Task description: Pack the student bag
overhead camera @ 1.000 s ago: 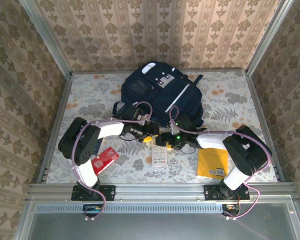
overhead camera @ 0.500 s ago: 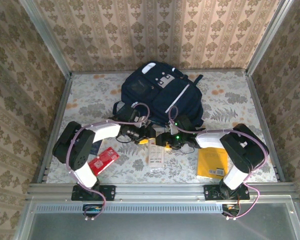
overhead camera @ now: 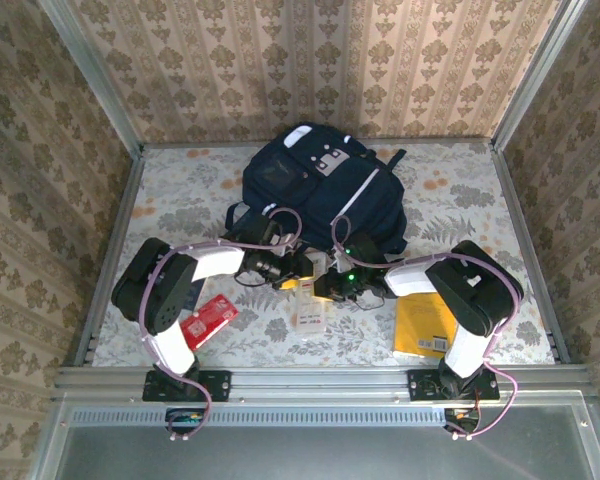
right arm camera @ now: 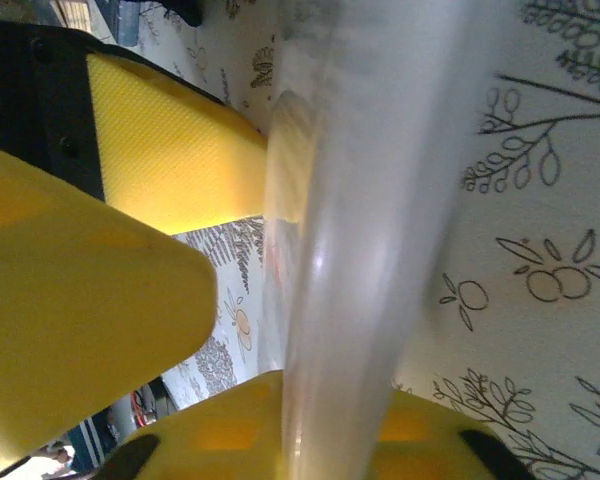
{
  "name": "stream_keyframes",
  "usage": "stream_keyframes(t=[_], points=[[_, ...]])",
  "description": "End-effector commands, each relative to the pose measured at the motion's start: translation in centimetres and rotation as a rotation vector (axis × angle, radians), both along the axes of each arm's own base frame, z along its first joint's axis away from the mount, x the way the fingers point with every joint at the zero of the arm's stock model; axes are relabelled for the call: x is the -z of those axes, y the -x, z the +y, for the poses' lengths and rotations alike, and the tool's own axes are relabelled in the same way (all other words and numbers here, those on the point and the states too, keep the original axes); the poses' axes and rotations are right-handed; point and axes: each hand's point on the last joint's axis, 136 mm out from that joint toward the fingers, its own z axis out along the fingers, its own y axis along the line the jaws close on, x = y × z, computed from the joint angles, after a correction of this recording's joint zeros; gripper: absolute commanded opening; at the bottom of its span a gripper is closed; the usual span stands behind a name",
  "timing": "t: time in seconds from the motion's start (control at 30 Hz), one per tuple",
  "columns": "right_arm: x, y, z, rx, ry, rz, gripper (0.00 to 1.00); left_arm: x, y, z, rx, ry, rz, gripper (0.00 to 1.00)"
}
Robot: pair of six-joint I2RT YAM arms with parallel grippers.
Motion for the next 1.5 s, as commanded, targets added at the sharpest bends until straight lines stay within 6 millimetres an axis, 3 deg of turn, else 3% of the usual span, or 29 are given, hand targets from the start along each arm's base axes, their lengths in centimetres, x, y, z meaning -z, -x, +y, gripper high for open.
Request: stream_keyframes(t=[0.0, 0.13, 0.37, 0.5, 0.63, 0.87, 1.13, 1.47], points=[[-1.3, 0.0, 0.5, -0.024, -0.031, -0.03, 0.09, -1.7, 0.0, 0.4, -0.013, 0.034, -0.016, 0.63], [-3.3, 0.6, 0.0, -0.048, -0.033, -0.079, 0.06, -4.8, -0.6, 1.9, -0.03, 0.035, -0.077, 0.66], [-11.0, 2.4, -0.2, -0.131, -0.159, -0.245, 0.04, -12.3, -0.6, 3.7, -0.011, 0.114, -0.228, 0.72], [-16.2, 3.2, -0.6, -0.16, -0.236, -0.395, 0.0, -15.6, 0.0, 3.4, 0.049, 0.211, -0.305, 0.73], [-18.9, 4.2, -0.6, -0.208, -0.297, -0.464, 0.0, -19.9, 0.8, 2.0, 0.122, 0.413, -0.384, 0.73], [-19.8, 4.8, -0.3, -0.23, -0.36, -0.451, 0.0, -24.0, 2.8, 0.8, 0.244, 0.608, -0.455, 0.64], [-22.1, 5.5, 0.0, -0.24, -0.474, -0.475, 0.0, -24.0, 5.1, -0.9, 0.36, 0.653, -0.429, 0.59], [-21.1, 5.1, -0.4, -0.205, -0.423, -0.486, 0.01, -25.7, 4.9, -1.2, 0.362, 0.704, -0.47, 0.03]])
